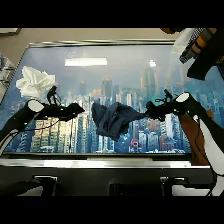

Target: Fold the clothes and pants, and hang the long-sleeved shirts on hangers.

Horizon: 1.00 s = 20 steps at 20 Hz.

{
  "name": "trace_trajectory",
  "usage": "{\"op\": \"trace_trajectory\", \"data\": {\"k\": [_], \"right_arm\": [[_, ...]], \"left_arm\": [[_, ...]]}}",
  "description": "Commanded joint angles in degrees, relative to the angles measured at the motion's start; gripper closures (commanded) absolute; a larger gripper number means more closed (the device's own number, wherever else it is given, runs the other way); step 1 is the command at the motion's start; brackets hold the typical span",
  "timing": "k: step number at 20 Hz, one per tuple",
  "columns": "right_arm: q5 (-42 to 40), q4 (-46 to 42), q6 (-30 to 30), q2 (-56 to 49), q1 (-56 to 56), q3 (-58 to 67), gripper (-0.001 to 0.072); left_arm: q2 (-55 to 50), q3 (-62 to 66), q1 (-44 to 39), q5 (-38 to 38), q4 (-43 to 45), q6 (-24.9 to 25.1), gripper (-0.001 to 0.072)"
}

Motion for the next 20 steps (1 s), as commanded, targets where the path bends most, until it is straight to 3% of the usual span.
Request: {"op": "trace_trajectory", "data": {"k": [1,10,11,12,16,19,20], "right_arm": [[1.86,-1.38,-0.09,2.45,0.07,0.04,0.0688],[4.37,-1.31,-0.11,4.28,0.07,0.04,0.0688],[4.35,-1.31,-0.13,4.46,0.07,0.04,0.0688],[4.20,-1.29,-0.13,4.76,0.07,0.04,0.0688],[4.13,-1.33,-0.15,5.97,0.07,0.04,0.0688],[4.11,-1.36,-0.87,7.48,0.07,0.04,0.0688],[3.96,-1.36,-1.46,8.26,0.07,0.04,0.0688]], "left_arm": [[-6.58,-0.42,-4.52,5.92,-6.71,3.28,0.0096],[-11.23,-0.39,-7.80,14.58,-11.08,3.91,0.0114],[-11.32,-0.39,-7.80,14.99,-11.54,3.91,0.0155],[-11.56,-0.39,-7.80,14.99,-12.04,3.91,0.0258],[-13.79,0.68,-8.76,14.05,-14.23,3.96,0.0291],[-14.34,2.75,-9.88,13.88,-14.23,3.89,0.0689],[-14.05,3.72,-9.53,13.38,-14.21,3.96,0.0690]]}}
